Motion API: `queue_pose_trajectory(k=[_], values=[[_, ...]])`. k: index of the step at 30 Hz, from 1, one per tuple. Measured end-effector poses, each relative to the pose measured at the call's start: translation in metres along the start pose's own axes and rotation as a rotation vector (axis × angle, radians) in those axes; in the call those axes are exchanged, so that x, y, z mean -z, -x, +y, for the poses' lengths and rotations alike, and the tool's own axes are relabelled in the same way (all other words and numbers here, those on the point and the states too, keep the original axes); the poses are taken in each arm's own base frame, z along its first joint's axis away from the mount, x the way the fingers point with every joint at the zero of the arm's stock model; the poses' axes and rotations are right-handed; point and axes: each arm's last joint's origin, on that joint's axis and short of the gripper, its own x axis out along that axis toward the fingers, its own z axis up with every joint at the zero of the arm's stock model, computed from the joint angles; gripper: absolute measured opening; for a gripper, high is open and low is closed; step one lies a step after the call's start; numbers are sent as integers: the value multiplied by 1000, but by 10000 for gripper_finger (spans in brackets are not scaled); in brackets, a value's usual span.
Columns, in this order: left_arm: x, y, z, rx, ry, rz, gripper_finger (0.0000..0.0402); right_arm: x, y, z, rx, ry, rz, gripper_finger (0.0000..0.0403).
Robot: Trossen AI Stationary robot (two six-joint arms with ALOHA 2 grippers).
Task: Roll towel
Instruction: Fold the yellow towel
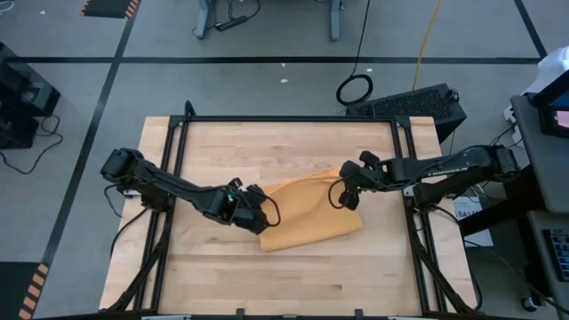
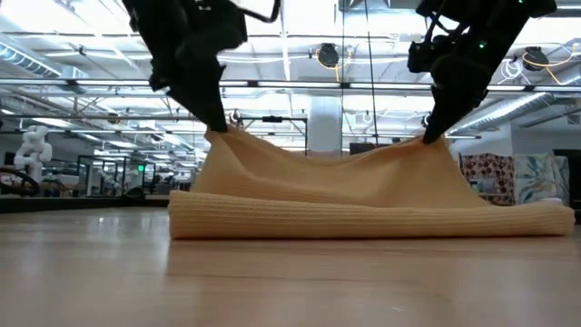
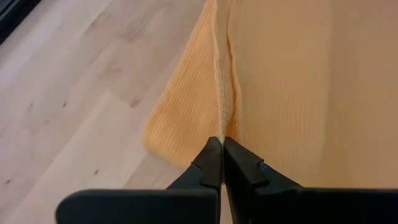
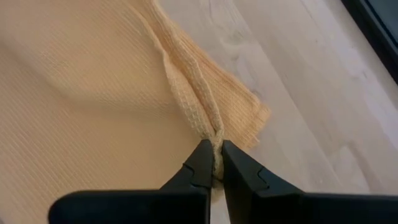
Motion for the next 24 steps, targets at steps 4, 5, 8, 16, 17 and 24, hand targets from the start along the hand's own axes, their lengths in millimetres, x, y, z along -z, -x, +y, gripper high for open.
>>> queue_pose_trajectory(k=[4,5,8,16,17,24], values=[[3,-10,-4,-45,-18,-3,11,0,0,0,8,0,-6,13],[4,-12,-5,-55,-23,-2,12,-1,0,0,18,-4,-11,13],[6,-19,-7,-86,-33,-4,12,-1,0,-2,55,-18,-28,23],[13,-25,6,-201,178,67,20,-2,0,-1,37,-11,-34,121],[13,-25,8,-219,195,76,27,-2,0,-1,37,-10,-34,134],[7,-30,16,-222,181,102,118,-1,0,0,-27,-8,-5,202]])
